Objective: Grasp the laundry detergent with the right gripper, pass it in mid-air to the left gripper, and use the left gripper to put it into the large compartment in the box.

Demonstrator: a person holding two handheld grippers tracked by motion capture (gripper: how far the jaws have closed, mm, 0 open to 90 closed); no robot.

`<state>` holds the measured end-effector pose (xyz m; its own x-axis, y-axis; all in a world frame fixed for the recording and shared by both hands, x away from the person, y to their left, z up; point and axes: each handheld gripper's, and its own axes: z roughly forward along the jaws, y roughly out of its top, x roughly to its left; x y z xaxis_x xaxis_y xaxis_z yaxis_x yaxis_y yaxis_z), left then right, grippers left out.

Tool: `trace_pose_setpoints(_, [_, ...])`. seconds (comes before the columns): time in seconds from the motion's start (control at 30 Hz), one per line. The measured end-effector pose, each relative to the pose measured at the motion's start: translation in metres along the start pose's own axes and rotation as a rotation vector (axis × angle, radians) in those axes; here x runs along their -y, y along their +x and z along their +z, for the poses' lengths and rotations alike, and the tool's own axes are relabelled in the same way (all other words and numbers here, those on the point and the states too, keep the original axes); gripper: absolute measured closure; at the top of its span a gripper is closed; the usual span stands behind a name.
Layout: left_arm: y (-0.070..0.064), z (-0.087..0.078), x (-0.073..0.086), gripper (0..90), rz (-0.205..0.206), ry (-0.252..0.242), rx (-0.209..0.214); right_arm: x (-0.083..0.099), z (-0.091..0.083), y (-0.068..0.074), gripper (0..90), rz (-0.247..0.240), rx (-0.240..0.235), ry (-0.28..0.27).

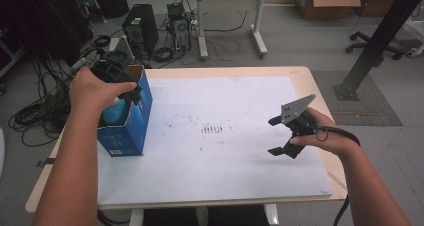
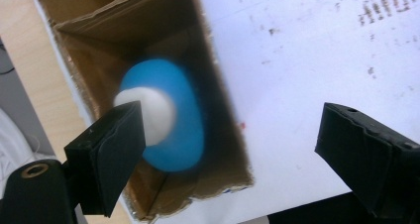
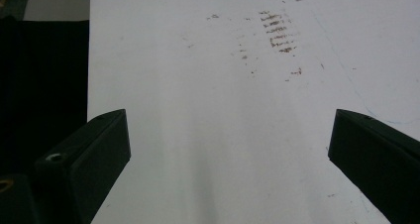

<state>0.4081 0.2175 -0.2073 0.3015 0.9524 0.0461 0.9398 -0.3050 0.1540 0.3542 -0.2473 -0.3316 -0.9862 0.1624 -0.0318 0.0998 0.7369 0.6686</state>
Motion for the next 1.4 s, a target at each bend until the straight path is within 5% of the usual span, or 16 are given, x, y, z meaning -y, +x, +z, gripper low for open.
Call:
trace_pose_setpoints(0.43, [-0.021, -0.007, -0.006, 4.5, 0.131, 0.018, 0.133, 0.005, -0.004, 0.002, 2.6, 0.004, 0.007, -0.007])
trace_pose_setpoints(0.8, [-0.046, -0.011, -0.011, 6.6, 0.326, 0.025, 0.114, 0.009, -0.008, 0.003, 2.6, 0.007, 0.014, -0.008])
trace_pose_setpoints(1.4, [-0.107, -0.021, -0.017, 6.1, 0.671, 0.061, 0.122, -0.003, -0.011, 0.004, 2.6, -0.018, 0.009, 0.019])
